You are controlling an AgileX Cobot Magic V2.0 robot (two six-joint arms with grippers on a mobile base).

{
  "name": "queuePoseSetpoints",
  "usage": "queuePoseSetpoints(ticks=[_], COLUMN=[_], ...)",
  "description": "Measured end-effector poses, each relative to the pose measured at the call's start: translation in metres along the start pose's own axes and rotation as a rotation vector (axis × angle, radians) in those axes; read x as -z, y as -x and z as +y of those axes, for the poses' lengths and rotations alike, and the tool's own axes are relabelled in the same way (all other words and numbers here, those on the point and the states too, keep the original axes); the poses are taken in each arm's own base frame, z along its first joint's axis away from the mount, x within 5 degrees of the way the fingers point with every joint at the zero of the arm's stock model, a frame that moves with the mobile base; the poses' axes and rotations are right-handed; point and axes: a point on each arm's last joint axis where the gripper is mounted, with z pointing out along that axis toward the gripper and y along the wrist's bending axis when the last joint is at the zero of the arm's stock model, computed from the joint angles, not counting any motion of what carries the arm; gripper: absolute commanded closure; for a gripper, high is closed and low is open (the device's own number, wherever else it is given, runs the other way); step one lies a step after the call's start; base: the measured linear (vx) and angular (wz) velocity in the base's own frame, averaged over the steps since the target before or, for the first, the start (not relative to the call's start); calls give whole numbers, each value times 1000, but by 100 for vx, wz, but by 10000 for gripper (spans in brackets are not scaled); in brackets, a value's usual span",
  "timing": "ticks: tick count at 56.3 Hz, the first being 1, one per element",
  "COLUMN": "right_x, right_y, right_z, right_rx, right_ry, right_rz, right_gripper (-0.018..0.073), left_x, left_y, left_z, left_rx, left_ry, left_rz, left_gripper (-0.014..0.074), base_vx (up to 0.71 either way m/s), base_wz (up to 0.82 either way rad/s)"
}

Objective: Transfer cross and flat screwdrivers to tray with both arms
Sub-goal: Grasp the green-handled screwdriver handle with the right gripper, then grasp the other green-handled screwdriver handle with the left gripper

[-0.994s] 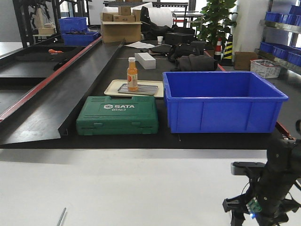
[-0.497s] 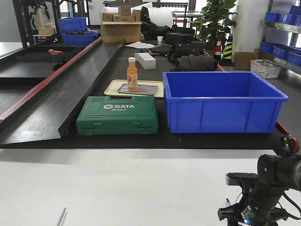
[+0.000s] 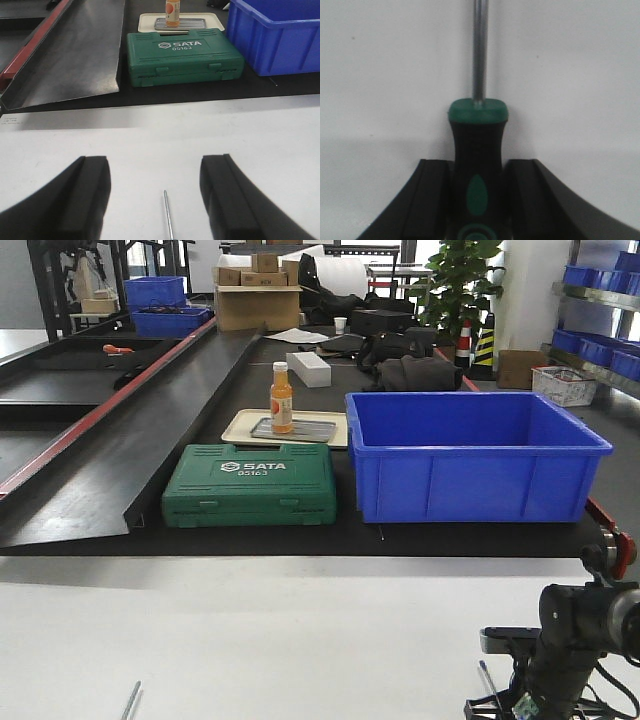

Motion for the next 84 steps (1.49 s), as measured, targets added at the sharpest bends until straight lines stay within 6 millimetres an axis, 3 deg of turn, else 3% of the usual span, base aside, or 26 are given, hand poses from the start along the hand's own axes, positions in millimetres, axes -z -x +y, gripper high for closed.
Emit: queuePoseSetpoints(ticks=[4, 19, 35, 43, 55, 67, 84], right_x=[0, 0, 0, 0, 0, 0, 0], right_y=[0, 0, 0, 0, 0, -1, -1], right_z=[-1, -1, -1, -1, 0, 0, 0], right_rx=[-5, -10, 1, 4, 4, 6, 26], right_ry=[2, 5, 6, 6, 8, 8, 9], right_rz=[0, 0, 1, 4, 7, 8, 8], right_gripper=[573, 570, 570, 570, 570, 570, 570], left_x=[0, 0, -10, -40, -102, -158, -198], left_y=[0, -1, 13, 16, 1, -45, -95], left_z=[0, 0, 0, -1, 0, -1, -4], left_rx=[0, 44, 121, 123, 119, 146, 149], left_ry=[0, 0, 18, 35, 64, 65, 24], left_rz=[0, 8, 180, 357, 647, 871, 1013], left_gripper=[82, 82, 82, 82, 82, 82, 82], base_vx=[0, 0, 0, 0, 0, 0, 0], base_wz=[0, 0, 0, 0, 0, 0, 0])
